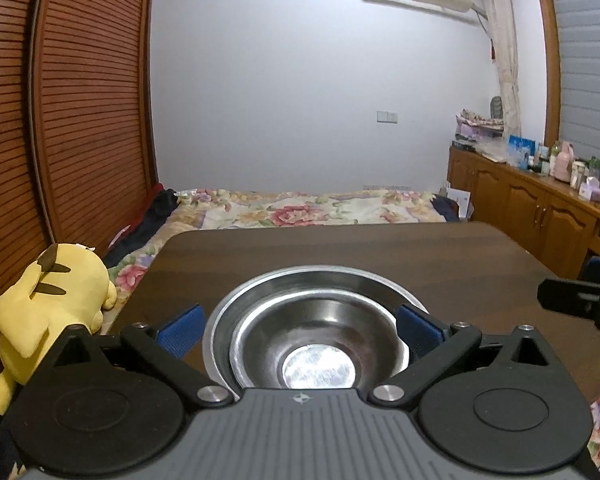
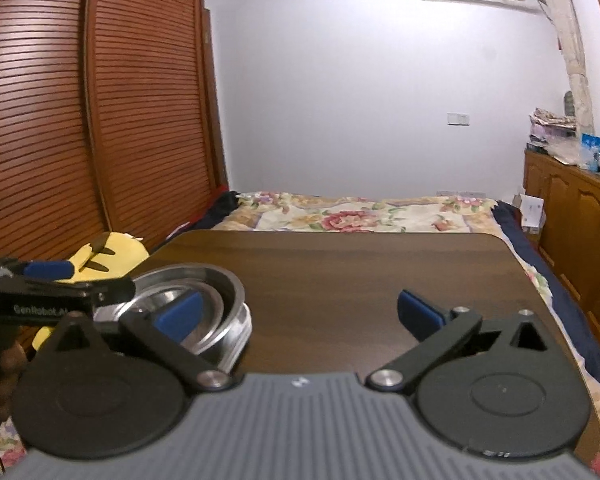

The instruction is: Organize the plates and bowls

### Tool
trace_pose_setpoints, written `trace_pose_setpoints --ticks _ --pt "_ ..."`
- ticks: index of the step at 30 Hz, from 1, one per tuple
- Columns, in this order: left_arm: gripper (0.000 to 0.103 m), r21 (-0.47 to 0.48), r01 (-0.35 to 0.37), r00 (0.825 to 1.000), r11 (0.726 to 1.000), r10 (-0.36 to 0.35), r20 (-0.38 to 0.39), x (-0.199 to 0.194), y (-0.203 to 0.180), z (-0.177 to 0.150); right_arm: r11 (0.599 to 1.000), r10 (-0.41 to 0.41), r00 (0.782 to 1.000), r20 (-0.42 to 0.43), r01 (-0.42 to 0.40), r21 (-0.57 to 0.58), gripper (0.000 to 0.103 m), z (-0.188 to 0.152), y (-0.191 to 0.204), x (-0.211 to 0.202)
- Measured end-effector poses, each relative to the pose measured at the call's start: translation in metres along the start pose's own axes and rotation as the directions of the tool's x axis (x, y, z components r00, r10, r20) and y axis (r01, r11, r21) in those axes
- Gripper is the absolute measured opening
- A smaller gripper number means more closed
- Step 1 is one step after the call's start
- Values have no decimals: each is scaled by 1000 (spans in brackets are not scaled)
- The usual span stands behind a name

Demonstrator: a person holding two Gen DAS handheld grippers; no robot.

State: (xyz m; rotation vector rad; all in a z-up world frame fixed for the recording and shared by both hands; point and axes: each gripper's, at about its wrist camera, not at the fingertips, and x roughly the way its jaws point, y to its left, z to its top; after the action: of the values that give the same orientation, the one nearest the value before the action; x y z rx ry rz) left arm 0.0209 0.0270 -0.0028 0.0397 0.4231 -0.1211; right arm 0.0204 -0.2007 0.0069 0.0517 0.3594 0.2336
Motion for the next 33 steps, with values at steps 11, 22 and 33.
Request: trace_pose_setpoints --ticks 11,22,33 --pt "103 22 -6 1000 1000 7 -20 -3 -15 -18 996 -87 996 -1 87 10 103 -15 -4 -7" --pt "103 6 -36 999 999 36 -25 -4 -17 -31 993 -119 993 -9 119 14 103 -32 -7 -7" --pt "103 7 -40 999 999 40 -7 -11 -17 -38 992 -128 992 -20 128 13 103 -45 -7 -4"
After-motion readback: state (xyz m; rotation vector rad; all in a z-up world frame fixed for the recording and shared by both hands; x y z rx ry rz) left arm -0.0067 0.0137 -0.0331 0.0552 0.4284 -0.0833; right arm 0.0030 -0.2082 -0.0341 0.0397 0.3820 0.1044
